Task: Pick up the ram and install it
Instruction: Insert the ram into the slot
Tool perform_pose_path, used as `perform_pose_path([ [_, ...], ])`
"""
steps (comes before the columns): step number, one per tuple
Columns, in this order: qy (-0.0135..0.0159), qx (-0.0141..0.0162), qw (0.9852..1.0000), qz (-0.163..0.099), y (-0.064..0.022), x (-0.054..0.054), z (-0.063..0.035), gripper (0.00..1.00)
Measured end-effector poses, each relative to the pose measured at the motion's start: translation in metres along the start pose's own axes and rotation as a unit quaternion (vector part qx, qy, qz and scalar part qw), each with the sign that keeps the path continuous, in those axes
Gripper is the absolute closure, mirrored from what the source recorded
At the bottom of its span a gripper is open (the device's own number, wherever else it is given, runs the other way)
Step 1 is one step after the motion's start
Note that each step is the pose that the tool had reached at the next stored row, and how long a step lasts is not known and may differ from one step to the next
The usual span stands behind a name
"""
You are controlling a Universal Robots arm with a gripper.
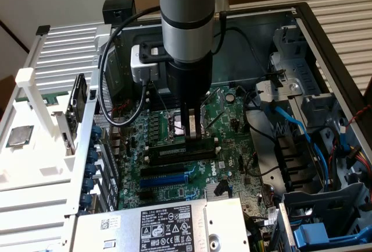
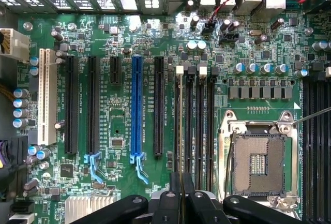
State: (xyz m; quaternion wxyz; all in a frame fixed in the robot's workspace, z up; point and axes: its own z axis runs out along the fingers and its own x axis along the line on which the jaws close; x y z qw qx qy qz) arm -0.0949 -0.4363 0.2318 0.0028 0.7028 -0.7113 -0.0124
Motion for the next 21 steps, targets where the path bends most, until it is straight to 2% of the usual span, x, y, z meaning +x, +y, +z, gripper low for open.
perform_pose_path([
  [21, -0.0001, 0.0000, 1.0000, 0.000, -0.0001, -0.0003, 0.0053, 0.88],
])
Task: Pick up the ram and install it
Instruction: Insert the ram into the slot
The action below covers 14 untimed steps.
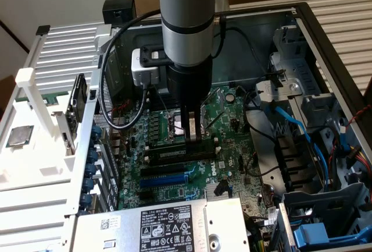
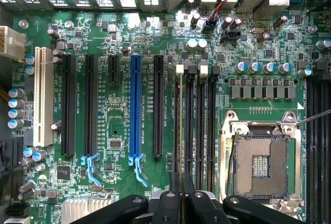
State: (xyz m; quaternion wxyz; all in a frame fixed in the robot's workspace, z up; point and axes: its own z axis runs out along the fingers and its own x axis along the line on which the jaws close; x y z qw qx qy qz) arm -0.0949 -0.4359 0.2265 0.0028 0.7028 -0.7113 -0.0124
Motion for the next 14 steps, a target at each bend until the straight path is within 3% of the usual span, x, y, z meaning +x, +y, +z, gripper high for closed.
perform_pose_path([
  [6, -0.0003, 0.0001, 1.0000, 0.000, 0.0003, 0.0011, 0.0002, 0.88],
  [8, -0.0002, 0.0001, 1.0000, 0.000, 0.0004, 0.0017, 0.0001, 0.86],
  [9, -0.0002, 0.0001, 1.0000, 0.000, 0.0004, 0.0017, 0.0001, 0.80],
  [14, -0.0001, 0.0000, 1.0000, 0.000, 0.0007, 0.0020, 0.0000, 0.80],
])
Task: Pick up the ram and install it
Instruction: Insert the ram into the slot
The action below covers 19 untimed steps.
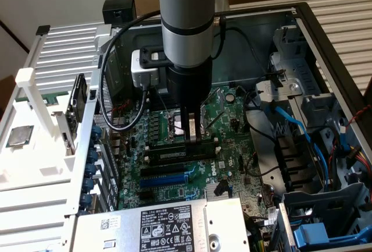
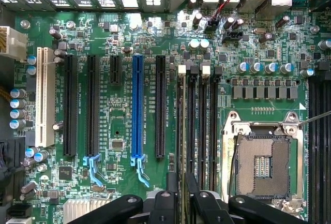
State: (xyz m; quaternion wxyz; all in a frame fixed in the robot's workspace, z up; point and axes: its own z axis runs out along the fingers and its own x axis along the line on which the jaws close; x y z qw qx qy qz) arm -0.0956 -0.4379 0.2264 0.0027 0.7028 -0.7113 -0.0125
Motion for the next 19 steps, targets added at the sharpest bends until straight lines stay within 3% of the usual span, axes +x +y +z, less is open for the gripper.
perform_pose_path([
  [9, -0.0002, 0.0001, 1.0000, 0.000, 0.0028, 0.000, -0.0121, 0.80],
  [19, -0.0001, 0.0000, 1.0000, 0.000, 0.0028, 0.000, -0.0126, 0.82],
])
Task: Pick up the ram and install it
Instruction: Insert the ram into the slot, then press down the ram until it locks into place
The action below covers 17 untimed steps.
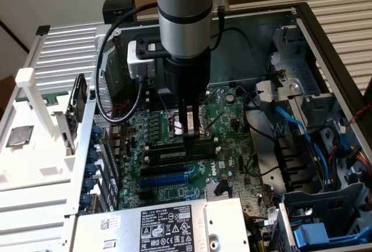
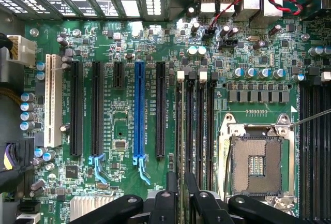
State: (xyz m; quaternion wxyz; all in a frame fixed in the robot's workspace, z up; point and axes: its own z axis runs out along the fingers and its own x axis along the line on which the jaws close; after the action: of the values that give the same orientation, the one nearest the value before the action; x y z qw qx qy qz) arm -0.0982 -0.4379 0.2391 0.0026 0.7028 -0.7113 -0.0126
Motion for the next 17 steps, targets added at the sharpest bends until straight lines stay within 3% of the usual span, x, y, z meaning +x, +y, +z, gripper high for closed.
perform_pose_path([
  [3, 0.0000, 0.0000, 1.0000, 0.000, 0.0000, 0.0000, -0.0001, 0.90],
  [17, 0.0000, 0.0000, 1.0000, 0.000, 0.0000, 0.0000, -0.0008, 0.90],
])
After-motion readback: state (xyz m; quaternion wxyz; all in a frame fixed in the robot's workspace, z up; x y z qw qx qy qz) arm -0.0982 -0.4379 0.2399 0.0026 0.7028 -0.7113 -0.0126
